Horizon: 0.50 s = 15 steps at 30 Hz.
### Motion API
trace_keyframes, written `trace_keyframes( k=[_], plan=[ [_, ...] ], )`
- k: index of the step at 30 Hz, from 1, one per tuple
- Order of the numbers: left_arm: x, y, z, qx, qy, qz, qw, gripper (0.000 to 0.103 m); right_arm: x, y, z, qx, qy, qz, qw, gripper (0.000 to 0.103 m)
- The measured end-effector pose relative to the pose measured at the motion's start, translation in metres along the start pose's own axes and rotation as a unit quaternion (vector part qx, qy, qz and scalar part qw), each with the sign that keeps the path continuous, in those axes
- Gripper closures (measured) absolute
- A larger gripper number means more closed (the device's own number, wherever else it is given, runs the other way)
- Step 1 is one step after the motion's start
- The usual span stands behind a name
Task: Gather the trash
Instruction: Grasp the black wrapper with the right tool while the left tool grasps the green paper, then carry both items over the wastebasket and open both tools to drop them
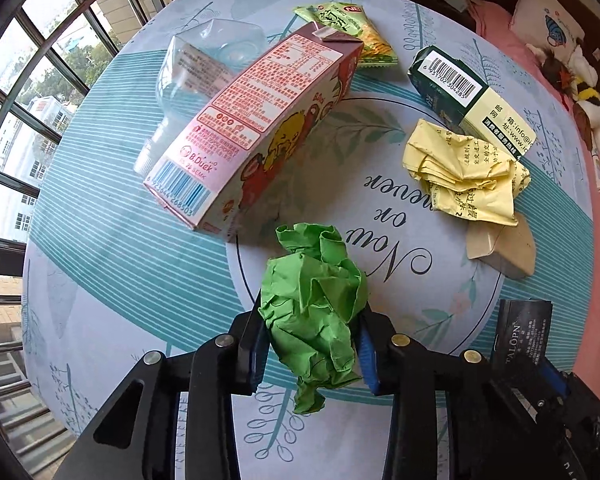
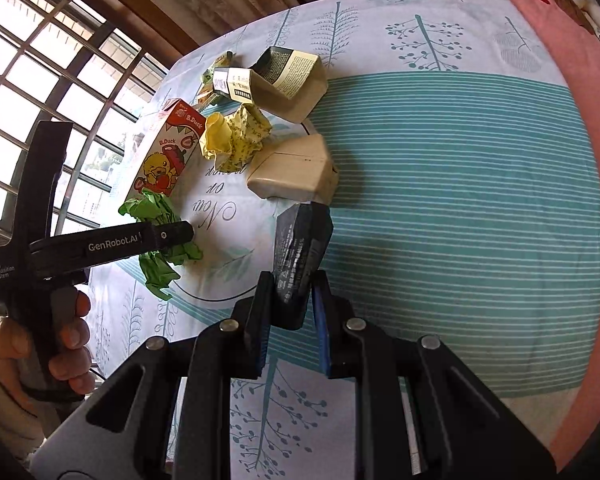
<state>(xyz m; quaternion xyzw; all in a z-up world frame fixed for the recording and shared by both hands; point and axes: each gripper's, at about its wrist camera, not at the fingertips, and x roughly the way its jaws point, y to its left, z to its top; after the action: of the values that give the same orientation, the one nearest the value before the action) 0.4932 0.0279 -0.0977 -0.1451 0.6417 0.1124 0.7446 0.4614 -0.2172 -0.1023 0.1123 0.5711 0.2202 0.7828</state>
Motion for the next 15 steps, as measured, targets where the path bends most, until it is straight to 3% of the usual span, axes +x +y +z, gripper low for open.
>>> trace_keyframes(
  k=[9,15],
  plan=[
    [-0.052,0.008,-0.042,0.07,-0.049,0.02,0.9962,0.066,-0.012,0.011,-0.02,0.013,-0.007,0.005,1.0,0.087],
    [-0.095,0.046,-0.071,0.117,-0.097,0.002,0.9884,0.066,-0.028,0.032,-0.051,0.014,-0.012,-0.002,1.0,0.087]
  ],
)
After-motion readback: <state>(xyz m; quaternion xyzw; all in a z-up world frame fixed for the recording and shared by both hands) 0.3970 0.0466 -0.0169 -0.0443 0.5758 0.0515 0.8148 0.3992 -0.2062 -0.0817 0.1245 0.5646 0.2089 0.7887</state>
